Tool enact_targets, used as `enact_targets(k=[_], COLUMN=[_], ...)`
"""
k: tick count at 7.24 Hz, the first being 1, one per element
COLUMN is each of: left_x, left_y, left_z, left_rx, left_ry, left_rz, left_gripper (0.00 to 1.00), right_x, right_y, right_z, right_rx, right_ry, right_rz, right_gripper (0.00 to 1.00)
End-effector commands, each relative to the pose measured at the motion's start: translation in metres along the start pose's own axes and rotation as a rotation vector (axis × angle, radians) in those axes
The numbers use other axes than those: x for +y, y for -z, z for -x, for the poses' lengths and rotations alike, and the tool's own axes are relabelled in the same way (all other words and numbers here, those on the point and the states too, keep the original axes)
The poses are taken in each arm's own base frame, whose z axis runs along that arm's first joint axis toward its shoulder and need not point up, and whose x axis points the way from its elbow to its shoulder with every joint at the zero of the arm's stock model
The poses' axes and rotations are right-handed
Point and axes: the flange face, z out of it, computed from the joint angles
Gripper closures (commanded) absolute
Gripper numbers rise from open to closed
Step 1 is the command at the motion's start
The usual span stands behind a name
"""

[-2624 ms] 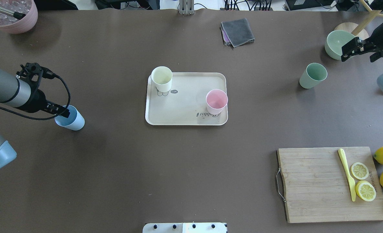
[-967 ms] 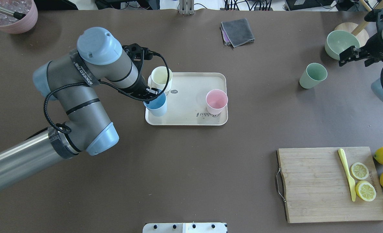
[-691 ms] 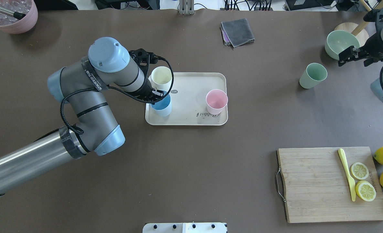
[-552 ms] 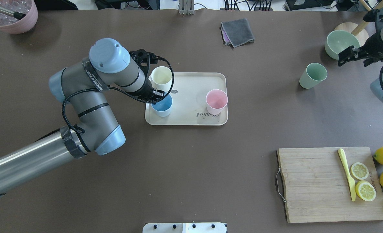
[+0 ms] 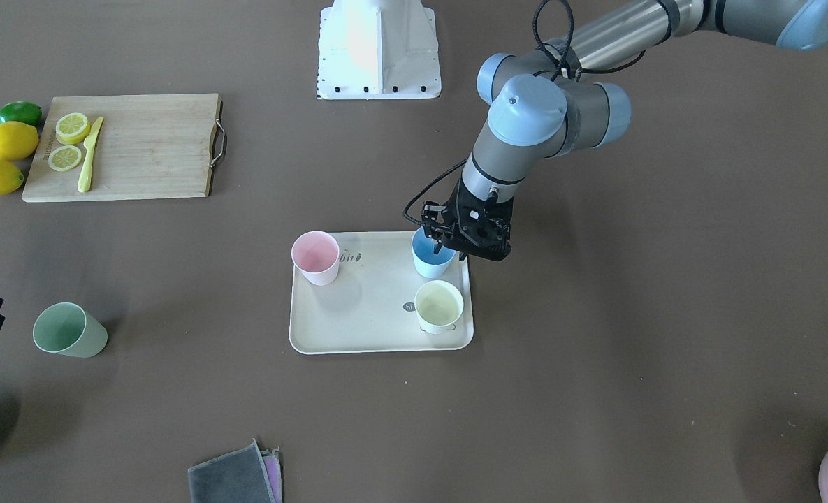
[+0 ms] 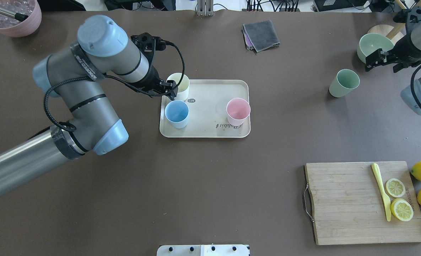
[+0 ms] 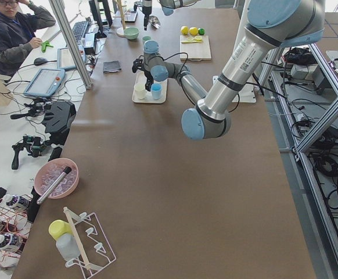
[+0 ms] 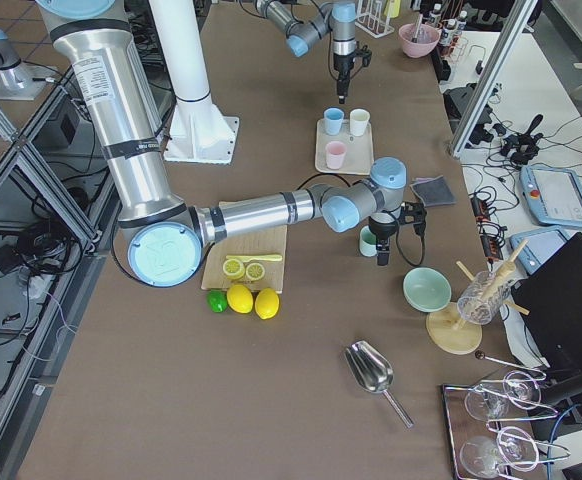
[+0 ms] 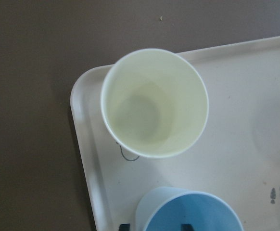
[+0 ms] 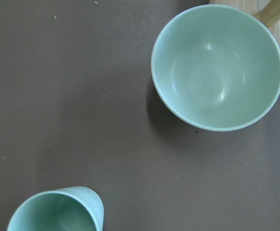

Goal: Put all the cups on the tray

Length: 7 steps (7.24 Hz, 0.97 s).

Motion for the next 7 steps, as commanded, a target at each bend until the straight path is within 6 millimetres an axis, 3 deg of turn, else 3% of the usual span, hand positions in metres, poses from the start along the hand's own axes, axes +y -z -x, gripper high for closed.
enact_targets(k=[1, 2, 5, 6, 7], left_x=[-0.040, -0.046, -0.046, -0.045, -0.046], left_y=[0.068, 0.077, 0.078, 0.077, 0.078], left_z=[0.089, 0.113, 0.114, 0.116, 0.115], left_rx=[-0.029, -0.048, -0.050, -0.053, -0.053], left_ry=[-0.081, -0.100, -0.101, -0.099, -0.099], left_rz=[0.005, -0.005, -0.007, -0.006, -0.008], left_gripper=[0.02, 0.02, 0.02, 0.02, 0.02], right_x=[0.011, 0.014, 0.020, 0.021, 0.016], right_y=[-0.022, -0.030, -0.050, -0.051, -0.044], right_z=[0.032, 0.036, 0.031, 0.032, 0.042], right_rx=[0.015, 0.031, 0.052, 0.051, 0.035], right_ry=[-0.024, -0.022, -0.029, -0.027, -0.025], right_rz=[0.011, 0.013, 0.044, 0.047, 0.039], right_gripper=[0.02, 0.08, 0.82, 1.00, 1.00])
